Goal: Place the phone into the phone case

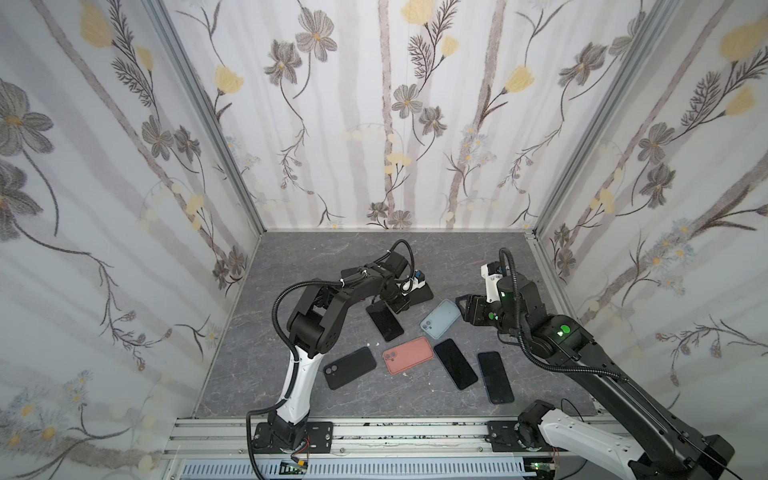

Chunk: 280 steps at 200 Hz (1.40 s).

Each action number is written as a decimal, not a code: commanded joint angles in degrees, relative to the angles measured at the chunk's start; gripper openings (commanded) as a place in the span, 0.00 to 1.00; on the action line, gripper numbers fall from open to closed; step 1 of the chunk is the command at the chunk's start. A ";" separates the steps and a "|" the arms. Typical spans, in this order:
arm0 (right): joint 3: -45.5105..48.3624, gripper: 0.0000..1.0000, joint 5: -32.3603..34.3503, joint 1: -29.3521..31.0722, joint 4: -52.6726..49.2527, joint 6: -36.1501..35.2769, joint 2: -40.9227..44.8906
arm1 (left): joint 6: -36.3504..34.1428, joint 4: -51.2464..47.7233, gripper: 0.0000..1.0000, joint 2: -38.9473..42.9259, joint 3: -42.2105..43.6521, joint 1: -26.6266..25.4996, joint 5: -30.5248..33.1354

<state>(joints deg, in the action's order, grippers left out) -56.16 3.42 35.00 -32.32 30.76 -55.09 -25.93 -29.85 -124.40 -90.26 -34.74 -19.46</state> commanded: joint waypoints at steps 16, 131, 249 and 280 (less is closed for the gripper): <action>-0.74 0.64 1.02 0.20 0.33 -1.06 -0.63 | -6.03 -6.31 0.15 -0.31 -0.48 -0.88 0.89; -0.25 0.64 1.52 0.20 -0.60 -1.70 -0.19 | -12.86 -10.32 0.03 0.63 1.00 -0.87 -0.98; 0.02 0.65 1.33 0.25 -1.33 -0.96 0.07 | -16.40 -10.60 0.32 0.37 -1.95 -0.64 -1.03; 0.69 0.65 1.84 0.79 -3.59 0.49 1.18 | -16.27 -8.12 0.38 3.28 -1.76 -0.64 0.50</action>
<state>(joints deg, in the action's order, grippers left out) -55.77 4.43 35.44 -33.58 29.58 -54.96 -41.36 -39.66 -123.46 -92.09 -35.44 -20.97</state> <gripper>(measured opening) 0.654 0.365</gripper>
